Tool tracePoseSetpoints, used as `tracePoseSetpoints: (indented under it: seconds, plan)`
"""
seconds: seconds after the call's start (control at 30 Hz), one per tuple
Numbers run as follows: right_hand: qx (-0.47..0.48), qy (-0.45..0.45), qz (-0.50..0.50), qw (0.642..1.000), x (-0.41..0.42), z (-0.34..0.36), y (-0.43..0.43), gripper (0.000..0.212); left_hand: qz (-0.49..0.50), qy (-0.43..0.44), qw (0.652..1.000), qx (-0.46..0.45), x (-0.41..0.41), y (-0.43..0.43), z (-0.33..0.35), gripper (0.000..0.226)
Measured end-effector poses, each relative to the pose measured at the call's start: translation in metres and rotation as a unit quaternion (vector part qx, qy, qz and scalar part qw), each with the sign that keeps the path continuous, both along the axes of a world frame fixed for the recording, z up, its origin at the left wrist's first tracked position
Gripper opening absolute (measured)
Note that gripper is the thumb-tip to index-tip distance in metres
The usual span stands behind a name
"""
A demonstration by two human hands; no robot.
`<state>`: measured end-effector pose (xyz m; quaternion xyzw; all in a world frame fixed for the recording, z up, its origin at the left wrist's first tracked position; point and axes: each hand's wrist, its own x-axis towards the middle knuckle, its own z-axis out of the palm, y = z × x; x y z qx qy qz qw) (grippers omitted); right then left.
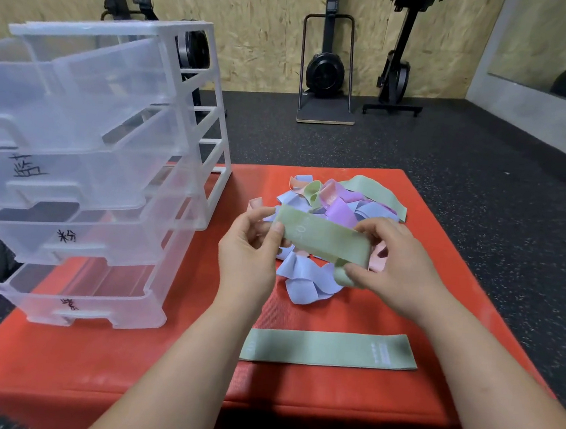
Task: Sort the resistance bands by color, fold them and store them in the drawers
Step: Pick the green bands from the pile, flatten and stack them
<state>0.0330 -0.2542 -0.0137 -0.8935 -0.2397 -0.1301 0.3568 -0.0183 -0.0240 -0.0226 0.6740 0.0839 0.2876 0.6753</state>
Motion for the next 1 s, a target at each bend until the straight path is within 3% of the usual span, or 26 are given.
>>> tracePoseSetpoints:
  seconds: [0.13, 0.3, 0.4, 0.47, 0.67, 1.0]
  plan:
    - [-0.093, 0.017, 0.012, 0.995, 0.002, -0.024, -0.004, 0.068, -0.023, 0.086, 0.992, 0.085, 0.005, 0.005, -0.017, 0.019]
    - [-0.040, -0.036, -0.026, 0.998, 0.007, -0.014, -0.016, 0.068, -0.023, 0.069, 0.997, 0.025, 0.005, 0.004, -0.010, 0.015]
    - [-0.098, -0.043, -0.064, 0.992, 0.011, -0.018, -0.026, 0.058, 0.002, 0.070, 0.997, 0.016, 0.007, 0.006, -0.013, 0.012]
    - [-0.105, 0.002, -0.073, 0.992, 0.012, -0.023, -0.032, 0.055, 0.017, 0.085, 0.996, 0.028, 0.009, 0.007, -0.019, 0.013]
    - [0.057, 0.058, -0.044, 0.996, 0.014, -0.017, -0.033, 0.027, 0.041, 0.129, 0.990, 0.036, 0.017, 0.011, -0.033, 0.010]
    - [0.205, 0.175, 0.055, 0.961, 0.017, -0.018, -0.042, 0.040, 0.097, 0.122, 0.987, 0.039, 0.019, 0.017, -0.033, 0.011]
